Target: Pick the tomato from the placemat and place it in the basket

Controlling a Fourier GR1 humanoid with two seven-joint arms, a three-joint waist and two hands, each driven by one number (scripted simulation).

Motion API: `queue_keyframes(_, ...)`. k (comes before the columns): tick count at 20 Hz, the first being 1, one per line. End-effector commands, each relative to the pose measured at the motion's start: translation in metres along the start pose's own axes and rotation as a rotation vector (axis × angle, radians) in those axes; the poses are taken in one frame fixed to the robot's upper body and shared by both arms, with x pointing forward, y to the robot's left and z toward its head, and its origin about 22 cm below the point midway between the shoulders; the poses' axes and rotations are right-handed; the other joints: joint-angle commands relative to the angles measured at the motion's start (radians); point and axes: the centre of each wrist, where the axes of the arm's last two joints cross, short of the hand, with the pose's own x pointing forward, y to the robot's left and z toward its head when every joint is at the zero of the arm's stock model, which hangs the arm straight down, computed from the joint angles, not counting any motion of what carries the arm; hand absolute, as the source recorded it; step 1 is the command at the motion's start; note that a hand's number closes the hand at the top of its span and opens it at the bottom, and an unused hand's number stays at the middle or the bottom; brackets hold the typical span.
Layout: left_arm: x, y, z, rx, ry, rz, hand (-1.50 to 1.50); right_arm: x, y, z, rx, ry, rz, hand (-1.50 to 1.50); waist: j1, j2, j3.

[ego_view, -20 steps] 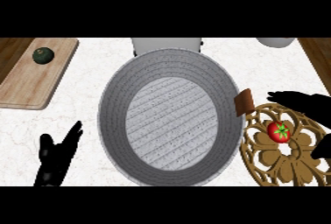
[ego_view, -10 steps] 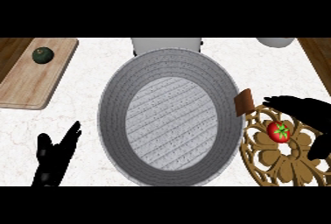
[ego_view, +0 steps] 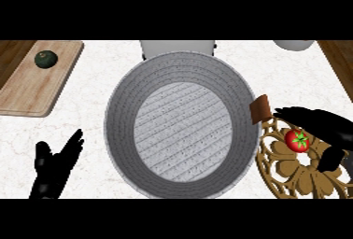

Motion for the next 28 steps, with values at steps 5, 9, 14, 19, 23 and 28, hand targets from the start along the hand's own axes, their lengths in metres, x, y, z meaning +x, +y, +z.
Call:
queue_keyframes(5,-0.018,0.001,-0.015,-0.004,0.071,0.017,0.0,0.013,0.016,-0.024,-0.002,-0.019,-0.006,-1.5,-0.003,0.007,-0.008)
queue_keyframes(9,-0.024,-0.002,-0.019,-0.017,0.059,0.001,0.0,0.005,0.013,-0.027,-0.004,-0.042,0.059,1.5,-0.001,0.009,-0.008)
queue_keyframes(14,-0.018,0.013,0.009,-0.014,0.06,0.017,0.0,-0.015,0.02,-0.006,-0.069,-0.062,0.151,1.5,0.004,0.006,-0.007)
queue_keyframes(19,-0.014,-0.018,-0.001,-0.01,0.053,0.015,0.0,0.101,0.047,-0.082,-0.123,-0.009,0.075,1.5,-0.017,-0.003,-0.011)
queue_keyframes(23,-0.013,-0.002,0.004,-0.003,0.04,0.0,0.0,0.151,0.062,-0.106,-0.103,0.029,-0.001,1.5,-0.005,-0.013,-0.014)
queue_keyframes(28,-0.011,-0.004,0.004,-0.006,0.045,0.006,0.0,0.213,0.045,-0.117,-0.168,0.126,0.046,1.5,0.002,-0.015,-0.012)
